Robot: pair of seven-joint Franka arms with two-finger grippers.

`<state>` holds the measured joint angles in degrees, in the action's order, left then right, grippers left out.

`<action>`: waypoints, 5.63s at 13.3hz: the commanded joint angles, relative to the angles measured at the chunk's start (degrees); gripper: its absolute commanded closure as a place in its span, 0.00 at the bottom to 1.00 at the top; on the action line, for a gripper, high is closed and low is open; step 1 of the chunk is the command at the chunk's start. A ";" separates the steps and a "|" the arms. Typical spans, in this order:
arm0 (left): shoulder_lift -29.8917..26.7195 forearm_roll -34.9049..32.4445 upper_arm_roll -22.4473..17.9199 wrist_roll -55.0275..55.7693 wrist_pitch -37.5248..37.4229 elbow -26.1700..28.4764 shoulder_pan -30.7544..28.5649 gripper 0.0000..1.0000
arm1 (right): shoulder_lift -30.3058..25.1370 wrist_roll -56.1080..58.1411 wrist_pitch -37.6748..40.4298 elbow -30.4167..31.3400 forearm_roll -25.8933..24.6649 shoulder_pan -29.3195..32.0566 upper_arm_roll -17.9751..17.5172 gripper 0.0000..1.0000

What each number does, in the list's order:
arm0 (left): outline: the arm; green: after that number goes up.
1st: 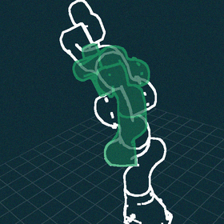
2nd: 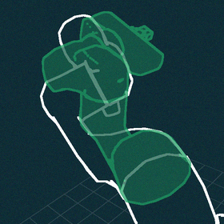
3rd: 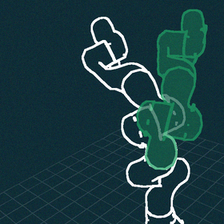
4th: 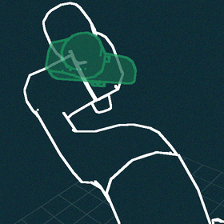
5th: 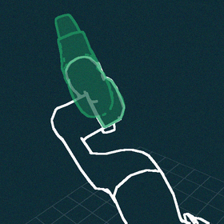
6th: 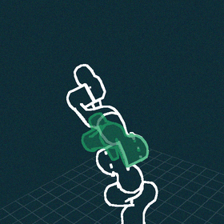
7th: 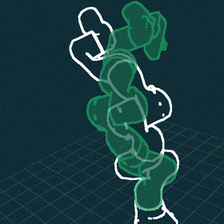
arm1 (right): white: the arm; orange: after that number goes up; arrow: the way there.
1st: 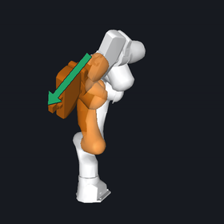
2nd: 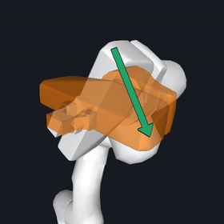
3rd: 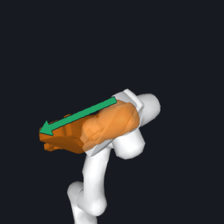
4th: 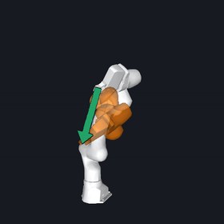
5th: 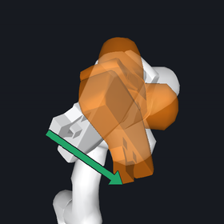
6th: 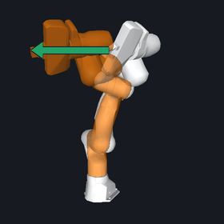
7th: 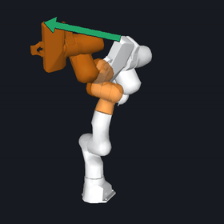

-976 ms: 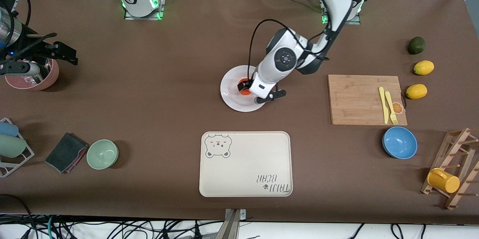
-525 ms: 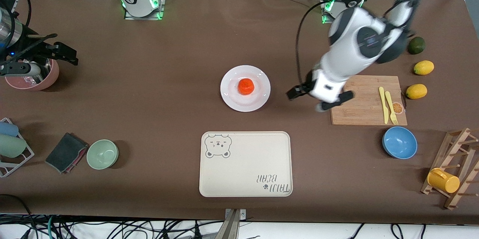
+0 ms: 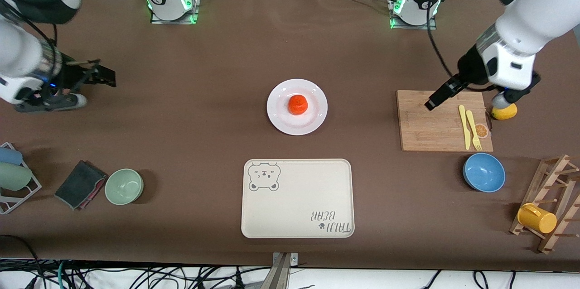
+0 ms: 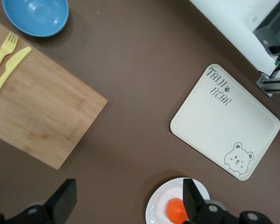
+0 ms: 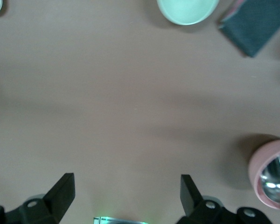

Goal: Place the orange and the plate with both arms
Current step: 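Raise the left gripper away while the right gripper reaches toward the plate, then grasp the white plate rim with the right gripper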

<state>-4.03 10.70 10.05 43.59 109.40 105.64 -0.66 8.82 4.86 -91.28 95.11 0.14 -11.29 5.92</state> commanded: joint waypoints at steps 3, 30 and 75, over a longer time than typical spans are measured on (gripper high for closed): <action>-8.44 -8.40 -0.47 -0.43 -9.72 0.98 -0.66 0.00 | 9.18 0.42 -5.82 -0.27 12.94 -3.21 0.15 0.00; 7.98 -7.89 -10.58 -33.48 -20.46 -16.95 3.39 0.00 | 27.57 4.11 -52.23 13.35 68.50 -11.90 -14.26 0.00; 7.99 -7.80 -10.40 -33.48 -20.46 -16.95 3.56 0.00 | 25.99 19.05 -51.45 10.63 72.11 -12.35 -15.67 1.00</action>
<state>3.14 3.27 0.07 11.04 89.25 90.33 2.55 35.81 22.65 -142.52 105.54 70.41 -23.97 -9.61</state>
